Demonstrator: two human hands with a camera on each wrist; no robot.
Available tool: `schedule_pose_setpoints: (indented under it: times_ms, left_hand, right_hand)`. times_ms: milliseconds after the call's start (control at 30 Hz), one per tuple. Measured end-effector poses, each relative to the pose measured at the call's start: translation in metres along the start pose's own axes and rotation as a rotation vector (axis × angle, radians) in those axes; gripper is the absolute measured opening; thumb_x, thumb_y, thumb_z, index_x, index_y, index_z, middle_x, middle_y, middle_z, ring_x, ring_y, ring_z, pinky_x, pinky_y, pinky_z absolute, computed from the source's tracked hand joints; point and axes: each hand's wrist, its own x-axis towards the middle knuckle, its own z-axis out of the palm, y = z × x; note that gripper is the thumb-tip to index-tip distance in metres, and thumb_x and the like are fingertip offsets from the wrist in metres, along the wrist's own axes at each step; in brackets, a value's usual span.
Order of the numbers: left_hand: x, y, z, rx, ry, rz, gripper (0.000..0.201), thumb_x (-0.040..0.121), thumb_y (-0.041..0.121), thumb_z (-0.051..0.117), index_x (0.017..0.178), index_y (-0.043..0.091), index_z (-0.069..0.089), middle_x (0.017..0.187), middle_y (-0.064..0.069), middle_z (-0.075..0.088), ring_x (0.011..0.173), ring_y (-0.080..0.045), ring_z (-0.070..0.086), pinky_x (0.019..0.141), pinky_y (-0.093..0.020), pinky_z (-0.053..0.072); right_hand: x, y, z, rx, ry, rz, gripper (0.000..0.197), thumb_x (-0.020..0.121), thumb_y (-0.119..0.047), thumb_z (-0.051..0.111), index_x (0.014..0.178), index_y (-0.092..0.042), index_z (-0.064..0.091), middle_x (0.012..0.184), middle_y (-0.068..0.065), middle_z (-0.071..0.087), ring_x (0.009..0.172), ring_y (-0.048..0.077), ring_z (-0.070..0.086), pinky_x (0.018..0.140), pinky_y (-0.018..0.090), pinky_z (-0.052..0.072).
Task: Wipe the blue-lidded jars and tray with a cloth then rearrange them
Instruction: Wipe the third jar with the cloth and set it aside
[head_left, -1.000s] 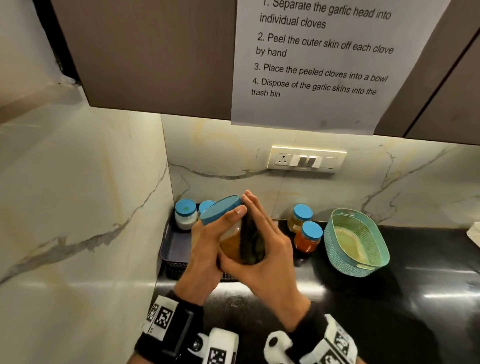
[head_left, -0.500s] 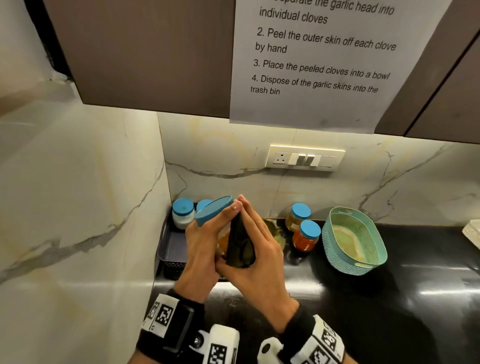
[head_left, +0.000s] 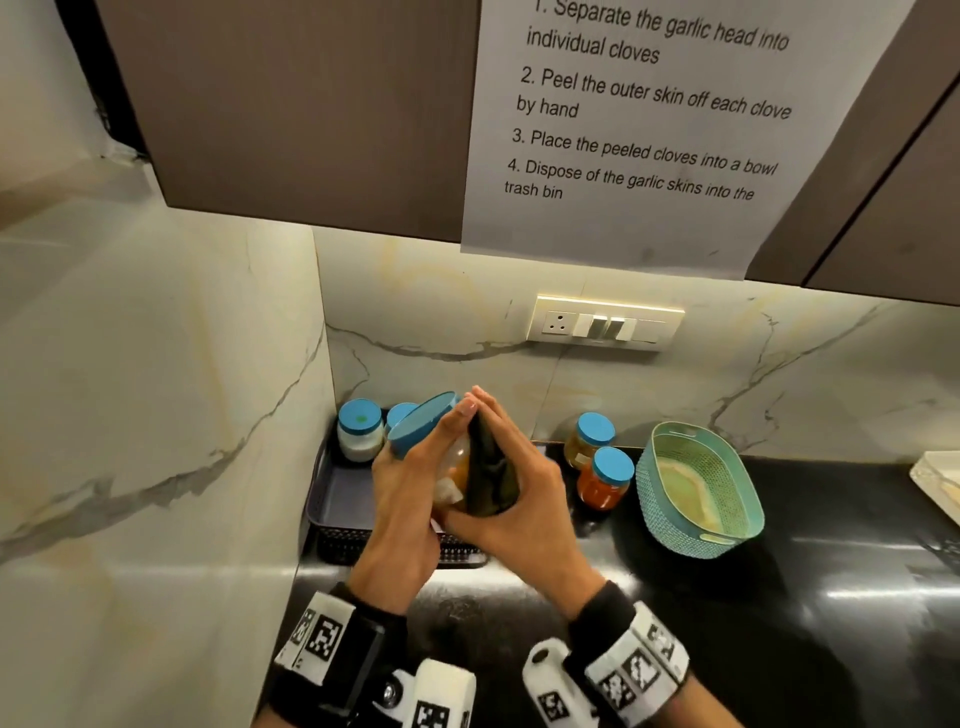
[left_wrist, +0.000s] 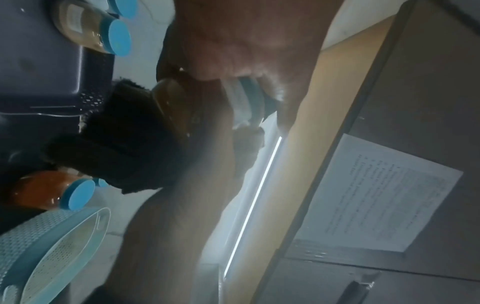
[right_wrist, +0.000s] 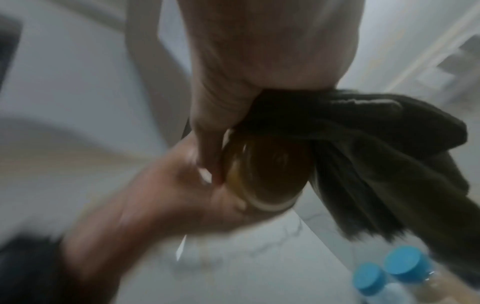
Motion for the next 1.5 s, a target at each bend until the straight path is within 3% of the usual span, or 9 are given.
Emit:
schedule_pose_setpoints:
  times_ms: [133,267,433,567,800,1033,1167,1267,1500]
  left_hand:
    - [-0.002,0.011,-0.009,0.087,-0.16,-0.043,0.095,0.052,0.058,0.089,0.135,0.019,0.062,0.121,-0.005,0.076,0.12,-0.03,0.071,0.096,-0.055,0.06]
    - [-0.002,0.028,0.002,0.119,-0.366,-0.033,0.087,0.034,0.068,0.097,0.107,0.025,0.08,0.101,-0.003,0.08,0.095,-0.02,0.077,0.076,-0.032,0.063]
    - [-0.007,0.024,0.006,0.033,-0.308,0.042,0.07,0.051,0.048,0.095,0.111,0.016,0.078,0.1,-0.008,0.079,0.096,-0.028,0.076,0.072,-0.032,0.063]
    - [-0.009,0.019,0.003,-0.001,-0.309,0.059,0.074,0.046,0.064,0.099,0.105,0.022,0.083,0.105,-0.008,0.08,0.101,-0.027,0.078,0.079,-0.033,0.065]
    - [-0.013,0.013,0.003,0.077,-0.209,0.119,0.072,0.056,0.043,0.086,0.119,0.013,0.073,0.108,-0.004,0.081,0.103,-0.025,0.078,0.08,-0.028,0.063]
    - [-0.008,0.009,-0.005,-0.079,-0.141,0.06,0.043,0.081,0.017,0.084,0.121,0.008,0.07,0.105,-0.005,0.081,0.1,-0.024,0.079,0.073,-0.026,0.063]
    - [-0.012,0.003,-0.007,-0.007,-0.115,0.074,0.061,0.07,0.031,0.091,0.124,0.011,0.071,0.112,-0.006,0.08,0.106,-0.026,0.077,0.08,-0.033,0.064]
    - [-0.008,0.005,-0.007,-0.042,-0.107,0.044,0.063,0.067,0.034,0.091,0.122,0.008,0.073,0.112,-0.01,0.08,0.107,-0.028,0.076,0.083,-0.036,0.062]
    - [0.002,-0.002,-0.011,-0.174,0.1,-0.111,0.061,0.068,0.034,0.097,0.118,0.004,0.076,0.117,-0.017,0.078,0.109,-0.034,0.077,0.088,-0.042,0.063]
  right_hand:
    - [0.019,-0.011,-0.05,0.285,-0.145,0.277,0.087,0.066,-0.002,0.095,0.141,-0.025,0.056,0.124,-0.013,0.073,0.12,0.01,0.068,0.097,0.026,0.057]
    - [0.015,-0.02,-0.058,0.43,-0.224,0.351,0.076,0.063,-0.018,0.092,0.133,-0.024,0.063,0.121,0.004,0.075,0.119,0.027,0.07,0.097,0.041,0.059]
    - [-0.011,-0.036,-0.023,0.323,-0.021,0.113,0.09,0.074,0.006,0.09,0.151,-0.015,0.048,0.14,-0.005,0.068,0.134,0.017,0.063,0.106,0.036,0.056]
    - [-0.026,-0.031,0.009,-0.17,0.213,-0.183,0.091,0.078,-0.027,0.089,0.156,-0.013,0.044,0.166,0.002,0.042,0.154,0.022,0.039,0.119,0.047,0.044]
    - [0.008,-0.034,-0.03,0.322,-0.212,0.232,0.077,0.073,0.007,0.089,0.134,-0.03,0.06,0.125,-0.009,0.075,0.119,0.008,0.07,0.095,0.021,0.057]
    - [-0.015,-0.018,0.012,-0.117,0.066,-0.111,0.1,0.075,-0.025,0.09,0.16,-0.016,0.038,0.168,-0.005,0.037,0.155,0.017,0.037,0.12,0.046,0.044]
    - [0.011,-0.018,-0.017,0.255,-0.226,0.198,0.099,0.074,-0.006,0.092,0.156,-0.025,0.042,0.145,-0.004,0.064,0.136,0.015,0.061,0.115,0.047,0.05]
    - [0.017,-0.022,-0.016,0.263,-0.232,0.223,0.096,0.074,-0.014,0.09,0.156,-0.031,0.041,0.136,-0.007,0.069,0.128,0.013,0.066,0.108,0.039,0.055]
    - [-0.021,-0.014,0.028,-0.319,-0.038,-0.039,0.095,0.083,-0.039,0.068,0.166,-0.024,0.024,0.174,-0.012,0.02,0.16,0.005,0.017,0.128,0.043,0.031]
